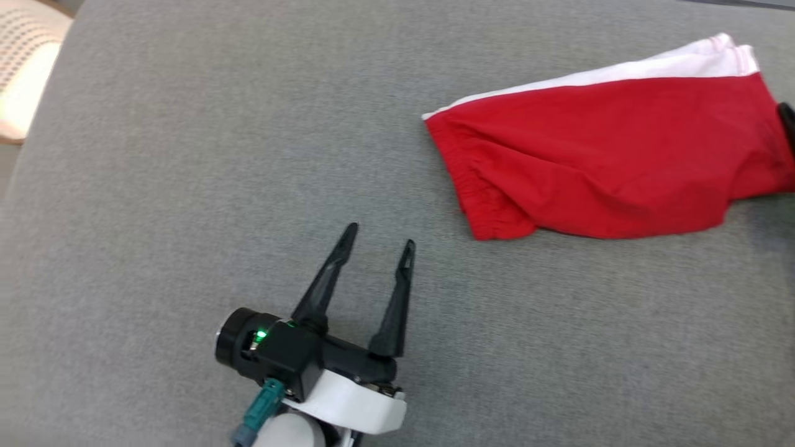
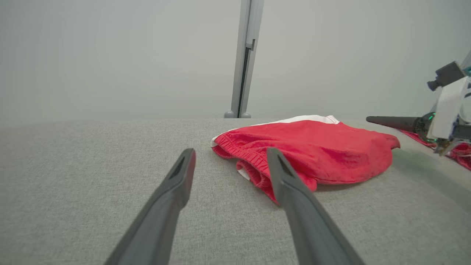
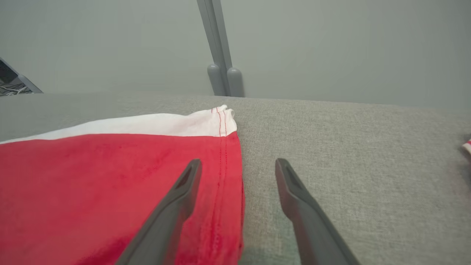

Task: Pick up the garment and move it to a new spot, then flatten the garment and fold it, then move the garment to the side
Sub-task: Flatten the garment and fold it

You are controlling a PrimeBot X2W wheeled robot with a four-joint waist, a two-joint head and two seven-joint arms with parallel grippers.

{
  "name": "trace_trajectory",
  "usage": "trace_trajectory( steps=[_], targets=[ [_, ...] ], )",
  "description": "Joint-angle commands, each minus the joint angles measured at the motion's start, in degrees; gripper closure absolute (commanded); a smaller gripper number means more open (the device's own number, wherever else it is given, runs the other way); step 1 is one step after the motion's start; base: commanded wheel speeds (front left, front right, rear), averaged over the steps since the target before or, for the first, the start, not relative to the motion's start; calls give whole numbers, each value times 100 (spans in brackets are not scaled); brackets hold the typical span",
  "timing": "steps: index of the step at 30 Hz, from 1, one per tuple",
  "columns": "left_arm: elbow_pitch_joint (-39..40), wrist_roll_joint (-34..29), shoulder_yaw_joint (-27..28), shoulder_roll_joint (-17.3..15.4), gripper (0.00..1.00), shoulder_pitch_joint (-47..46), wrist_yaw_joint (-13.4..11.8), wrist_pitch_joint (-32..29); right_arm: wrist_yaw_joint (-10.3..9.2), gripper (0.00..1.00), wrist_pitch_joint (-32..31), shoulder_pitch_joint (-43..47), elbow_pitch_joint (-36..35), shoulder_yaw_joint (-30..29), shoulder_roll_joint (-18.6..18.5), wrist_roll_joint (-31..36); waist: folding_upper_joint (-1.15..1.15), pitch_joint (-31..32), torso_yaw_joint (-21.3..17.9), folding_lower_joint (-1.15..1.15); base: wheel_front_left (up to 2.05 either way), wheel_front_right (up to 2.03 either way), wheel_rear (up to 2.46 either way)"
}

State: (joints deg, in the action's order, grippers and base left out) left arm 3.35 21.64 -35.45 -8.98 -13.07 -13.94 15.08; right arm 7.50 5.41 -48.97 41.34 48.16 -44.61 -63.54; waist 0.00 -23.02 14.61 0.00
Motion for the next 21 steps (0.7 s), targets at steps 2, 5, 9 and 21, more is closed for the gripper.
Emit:
trace_trajectory(
  steps=[2, 5, 9, 21],
  targets=[
    [20, -199, 75, 165, 0, 78, 164, 6, -3, 0, -199, -201, 256, 98, -106, 184, 0, -91, 331, 0, 0, 0, 0],
    [-5, -309, 132, 278, 0, 111, 300, 8, -3, 0, -363, -336, 467, 195, -103, 301, 0, -132, 438, 0, 0, 0, 0],
    [-74, -475, 299, 408, 0, 189, 508, 7, -3, 0, -701, -494, 753, 293, 44, 252, 0, -194, 548, 0, 0, 0, 0],
    [-149, -786, 676, 564, 0, 204, 883, 7, 4, 100, -1145, -440, 907, 628, 401, -49, 0, -273, 457, 0, 0, 0, 0]
  ],
)
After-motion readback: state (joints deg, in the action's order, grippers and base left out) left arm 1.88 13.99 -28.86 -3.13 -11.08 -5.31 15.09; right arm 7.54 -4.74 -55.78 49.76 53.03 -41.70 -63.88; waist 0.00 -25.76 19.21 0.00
